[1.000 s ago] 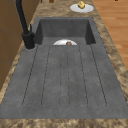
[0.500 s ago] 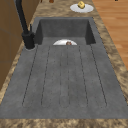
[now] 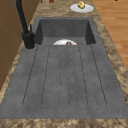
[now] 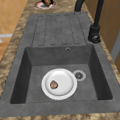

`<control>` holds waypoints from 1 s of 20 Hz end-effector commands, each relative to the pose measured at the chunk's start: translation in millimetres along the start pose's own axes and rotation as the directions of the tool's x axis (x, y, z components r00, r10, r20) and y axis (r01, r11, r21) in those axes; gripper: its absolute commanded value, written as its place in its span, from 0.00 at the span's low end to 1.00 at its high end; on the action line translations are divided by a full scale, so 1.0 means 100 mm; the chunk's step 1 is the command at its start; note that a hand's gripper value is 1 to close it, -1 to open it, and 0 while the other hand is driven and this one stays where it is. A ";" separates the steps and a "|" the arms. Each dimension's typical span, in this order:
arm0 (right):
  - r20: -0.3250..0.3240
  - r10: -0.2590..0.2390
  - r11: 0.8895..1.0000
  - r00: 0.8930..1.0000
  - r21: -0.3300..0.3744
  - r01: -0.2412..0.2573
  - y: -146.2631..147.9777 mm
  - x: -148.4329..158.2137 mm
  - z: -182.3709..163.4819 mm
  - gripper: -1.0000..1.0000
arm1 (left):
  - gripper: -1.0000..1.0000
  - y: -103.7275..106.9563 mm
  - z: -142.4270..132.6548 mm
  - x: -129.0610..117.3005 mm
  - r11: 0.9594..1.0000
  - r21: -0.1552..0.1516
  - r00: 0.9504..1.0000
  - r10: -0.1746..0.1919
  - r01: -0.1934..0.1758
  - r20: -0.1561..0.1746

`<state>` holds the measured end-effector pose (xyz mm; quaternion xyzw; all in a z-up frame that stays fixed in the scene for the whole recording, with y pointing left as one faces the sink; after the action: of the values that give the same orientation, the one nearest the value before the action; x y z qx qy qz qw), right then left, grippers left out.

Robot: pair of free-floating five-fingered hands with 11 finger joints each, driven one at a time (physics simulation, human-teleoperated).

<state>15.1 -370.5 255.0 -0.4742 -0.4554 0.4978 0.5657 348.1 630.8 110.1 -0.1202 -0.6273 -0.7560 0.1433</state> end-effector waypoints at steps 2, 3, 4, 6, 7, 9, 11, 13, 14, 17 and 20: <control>0.000 0.000 1.000 1.000 0.000 0.000 0.00 0.00 0.00 0.50 | 1.00 0.00 0.00 0.00 1.000 0.012 1.000 -0.004 0.004 0.009; 0.000 0.000 1.000 1.000 0.000 0.000 0.00 0.00 0.00 0.50 | 1.00 0.06 0.01 0.00 1.000 0.010 1.000 -0.006 0.006 0.012; 0.000 0.000 1.000 1.000 0.000 0.000 0.00 0.00 0.00 0.50 | 1.00 0.16 0.03 0.01 1.000 0.000 1.000 0.003 -0.003 0.017; 0.000 0.000 1.000 1.000 0.000 0.000 0.00 0.00 0.00 0.50 | 1.00 0.34 0.06 0.06 1.000 0.000 0.999 0.022 -0.022 0.023; 0.000 0.000 1.000 1.000 0.000 0.000 0.00 0.00 0.00 0.50 | 1.00 0.40 0.07 0.08 1.000 -0.004 0.999 0.031 -0.031 0.026; 0.000 0.000 1.000 1.000 0.000 0.000 0.00 0.00 0.00 0.50 | 1.00 0.53 0.09 0.11 0.999 0.000 0.999 0.034 -0.034 0.031; 0.000 0.000 1.000 1.000 0.000 0.000 0.00 0.00 0.00 0.50 | 1.00 0.67 0.11 0.17 1.000 0.003 0.999 0.031 -0.031 0.037; 0.000 0.000 1.000 1.000 0.000 0.000 0.00 0.00 0.00 0.50 | 1.00 0.80 0.10 0.24 1.000 0.012 0.999 0.020 -0.021 0.041; 0.000 0.000 1.000 1.000 0.000 0.000 0.00 0.00 0.00 0.50 | 1.00 0.87 0.09 0.26 1.000 0.012 0.999 0.019 -0.019 0.041; 0.000 0.000 1.000 1.000 0.000 0.000 0.00 0.00 0.00 0.50 | 1.00 1.06 0.06 0.34 1.000 0.011 0.999 0.012 -0.013 0.040; 0.000 0.000 1.000 1.000 0.000 0.000 0.00 0.00 0.00 0.50 | 1.00 1.24 -0.04 0.41 1.000 0.004 0.999 0.013 -0.013 0.031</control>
<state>15.1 -370.5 255.0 -0.4742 -0.4554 0.4978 0.5657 355.6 616.1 220.3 -0.1220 -0.6331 -0.7495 0.1503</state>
